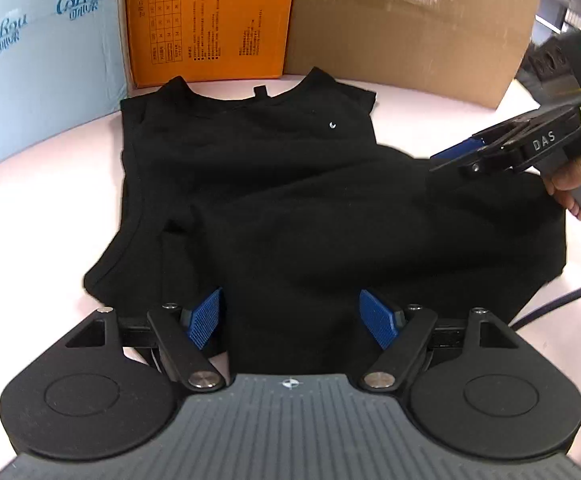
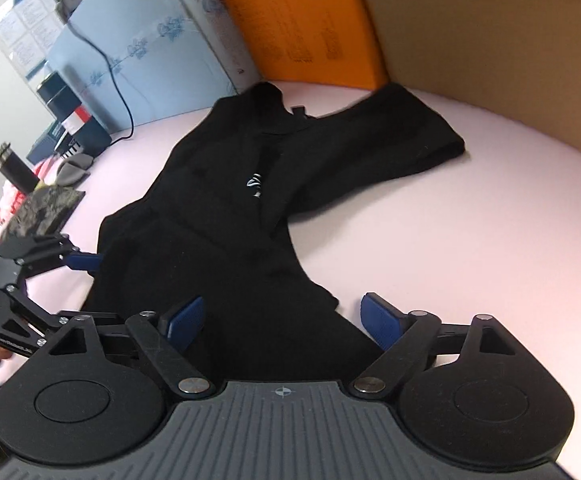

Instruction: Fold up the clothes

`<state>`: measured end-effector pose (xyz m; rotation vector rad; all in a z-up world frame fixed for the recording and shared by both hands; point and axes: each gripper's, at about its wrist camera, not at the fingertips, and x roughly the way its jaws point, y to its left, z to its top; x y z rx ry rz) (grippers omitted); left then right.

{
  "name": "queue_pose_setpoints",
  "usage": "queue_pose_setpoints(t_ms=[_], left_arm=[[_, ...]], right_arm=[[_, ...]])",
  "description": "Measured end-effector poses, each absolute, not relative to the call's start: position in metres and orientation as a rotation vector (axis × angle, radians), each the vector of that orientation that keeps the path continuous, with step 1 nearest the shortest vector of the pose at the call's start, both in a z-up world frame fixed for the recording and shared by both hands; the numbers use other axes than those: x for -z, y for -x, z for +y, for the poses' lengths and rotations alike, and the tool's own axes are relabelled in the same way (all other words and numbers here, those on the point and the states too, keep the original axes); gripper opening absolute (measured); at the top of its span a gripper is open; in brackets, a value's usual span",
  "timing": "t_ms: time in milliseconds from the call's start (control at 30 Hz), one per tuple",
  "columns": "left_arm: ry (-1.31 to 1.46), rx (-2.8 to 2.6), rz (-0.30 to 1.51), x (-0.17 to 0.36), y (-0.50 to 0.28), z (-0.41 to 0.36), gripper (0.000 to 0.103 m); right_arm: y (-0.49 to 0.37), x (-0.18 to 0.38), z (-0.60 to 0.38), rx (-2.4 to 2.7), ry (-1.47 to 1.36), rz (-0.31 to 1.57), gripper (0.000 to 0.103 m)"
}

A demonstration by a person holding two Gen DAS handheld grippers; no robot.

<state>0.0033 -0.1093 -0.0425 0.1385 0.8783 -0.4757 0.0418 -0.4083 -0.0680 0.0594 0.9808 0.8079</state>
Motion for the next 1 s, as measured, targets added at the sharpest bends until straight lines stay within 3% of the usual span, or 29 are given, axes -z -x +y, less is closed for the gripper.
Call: queue_pose_setpoints(t_ms=[33, 67, 133, 200, 300, 367, 433, 533, 633, 700, 1000], left_arm=[[-0.148, 0.473, 0.884, 0.043, -0.002, -0.109, 0.073], [-0.157, 0.472, 0.890, 0.045, -0.002, -0.109, 0.073], [-0.181, 0.484, 0.897, 0.046, 0.001, -0.105, 0.068], [-0.228, 0.501, 0.903, 0.044, 0.008, -0.098, 0.041], [-0.204, 0.558, 0.956, 0.039, 0.019, -0.080, 0.027], [-0.192, 0.612, 1.019, 0.036, 0.026, -0.065, 0.022], [-0.272, 0.661, 1.048, 0.032, 0.037, -0.054, 0.022], [-0.293, 0.640, 1.060, 0.023, 0.036, -0.032, 0.023], [-0.212, 0.548, 1.025, 0.012, 0.020, -0.009, 0.042], [-0.132, 0.442, 0.959, 0.003, 0.000, 0.000, 0.061], [0.170, 0.243, 0.842, 0.016, -0.123, -0.026, 0.067]], right_arm=[[-0.040, 0.068, -0.407, -0.812, -0.074, 1.000, 0.025], [-0.036, 0.067, -0.406, -0.818, -0.085, 1.012, 0.019], [-0.021, 0.061, -0.405, -0.835, -0.064, 1.007, 0.018], [-0.001, 0.052, -0.401, -0.853, -0.017, 1.017, 0.018], [0.026, 0.042, -0.399, -0.860, 0.007, 1.055, 0.020], [0.037, 0.038, -0.400, -0.877, -0.026, 1.100, 0.029], [0.042, 0.031, -0.406, -0.883, -0.068, 1.104, 0.051], [0.043, 0.019, -0.420, -0.869, -0.134, 1.072, 0.051], [0.025, 0.006, -0.443, -0.732, -0.195, 0.957, 0.061], [0.006, 0.004, -0.454, -0.620, -0.194, 0.895, 0.063], [-0.093, 0.047, -0.464, -0.426, -0.171, 0.877, 0.062]])
